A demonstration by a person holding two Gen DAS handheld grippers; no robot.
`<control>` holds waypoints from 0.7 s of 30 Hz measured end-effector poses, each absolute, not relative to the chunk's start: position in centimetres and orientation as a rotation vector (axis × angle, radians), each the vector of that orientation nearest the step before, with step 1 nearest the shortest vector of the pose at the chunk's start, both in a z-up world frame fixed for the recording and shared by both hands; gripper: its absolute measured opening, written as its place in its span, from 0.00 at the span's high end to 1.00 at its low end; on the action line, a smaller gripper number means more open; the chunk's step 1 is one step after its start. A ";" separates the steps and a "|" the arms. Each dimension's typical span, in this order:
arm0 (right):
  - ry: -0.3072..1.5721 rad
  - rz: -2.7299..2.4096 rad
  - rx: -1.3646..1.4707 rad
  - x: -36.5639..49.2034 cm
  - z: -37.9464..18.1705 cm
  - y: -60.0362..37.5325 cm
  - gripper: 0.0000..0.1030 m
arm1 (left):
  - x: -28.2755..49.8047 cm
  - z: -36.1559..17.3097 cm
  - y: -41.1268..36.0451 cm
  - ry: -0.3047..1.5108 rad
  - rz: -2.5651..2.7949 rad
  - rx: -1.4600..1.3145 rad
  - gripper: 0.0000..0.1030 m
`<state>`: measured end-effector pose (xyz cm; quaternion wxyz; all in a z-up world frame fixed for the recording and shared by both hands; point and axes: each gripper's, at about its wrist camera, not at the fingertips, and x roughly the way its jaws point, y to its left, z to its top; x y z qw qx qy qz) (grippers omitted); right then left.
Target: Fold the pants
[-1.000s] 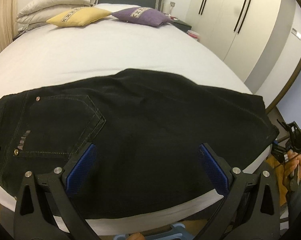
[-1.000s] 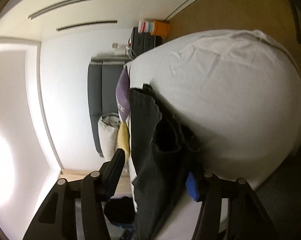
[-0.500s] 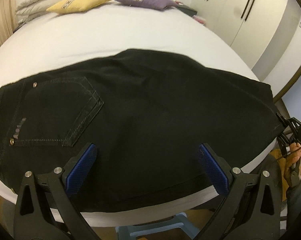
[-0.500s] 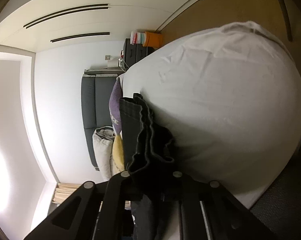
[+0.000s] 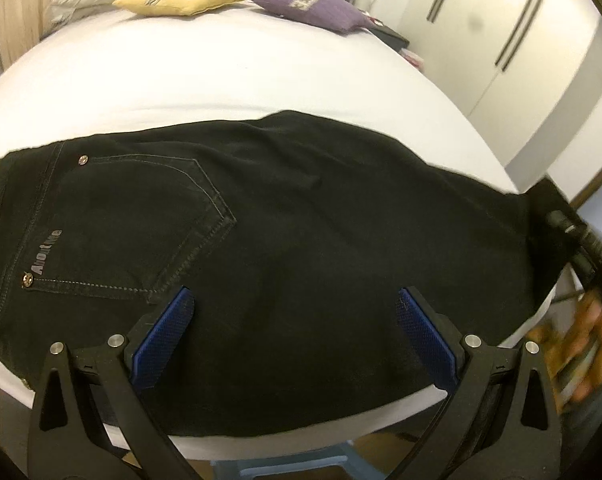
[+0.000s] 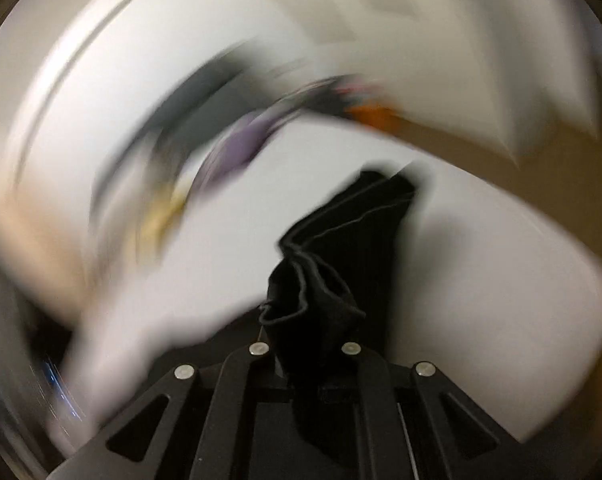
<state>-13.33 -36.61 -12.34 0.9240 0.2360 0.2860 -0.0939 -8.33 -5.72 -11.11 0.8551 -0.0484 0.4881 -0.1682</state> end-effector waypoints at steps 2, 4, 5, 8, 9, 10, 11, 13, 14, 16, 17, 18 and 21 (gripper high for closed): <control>0.699 -0.078 0.187 -10.3 -13.5 -29.1 0.93 | -7.7 -11.1 -5.6 1.042 -0.364 -0.144 0.00; 0.763 -0.027 0.060 -9.3 -15.3 -25.2 0.93 | -7.2 -11.0 -5.7 1.053 -0.401 -0.182 0.00; 0.781 -0.022 -0.002 -9.3 -16.1 -23.8 0.93 | -6.8 -10.9 -5.9 1.056 -0.434 -0.217 0.00; 0.779 -0.030 -0.082 -9.8 -16.7 -22.8 0.93 | -5.4 -11.3 -7.1 1.095 -0.508 -0.283 0.00; 0.773 -0.033 -0.075 -9.9 -16.6 -23.2 0.93 | -4.7 -11.8 -7.9 1.130 -0.534 -0.307 0.00; 0.761 -0.038 -0.074 -10.1 -16.3 -23.4 0.93 | -4.1 -12.3 -8.5 1.158 -0.563 -0.333 0.00; 0.751 -0.041 -0.082 -10.2 -16.2 -23.3 0.93 | -3.2 -12.9 -9.5 1.197 -0.595 -0.372 0.00; 0.726 -0.045 -0.113 -10.7 -15.8 -22.8 0.93 | -2.1 -13.5 -10.5 1.236 -0.620 -0.424 0.00; 0.713 -0.047 -0.131 -11.4 -15.8 -22.2 0.93 | -1.6 -13.6 -11.0 1.247 -0.637 -0.447 0.00; 0.702 -0.052 -0.165 -11.9 -15.8 -21.9 0.93 | -0.6 -13.3 -11.9 1.245 -0.663 -0.461 0.00; 0.695 -0.054 -0.183 -12.0 -15.8 -21.4 0.93 | -0.1 -13.3 -12.5 1.255 -0.674 -0.459 0.00; 0.689 -0.056 -0.203 -12.0 -15.7 -21.2 0.93 | 0.2 -13.4 -12.8 1.266 -0.680 -0.459 0.00; 0.654 -0.058 -0.255 -12.7 -15.0 -20.2 0.93 | 0.8 -13.5 -13.9 1.302 -0.713 -0.457 0.00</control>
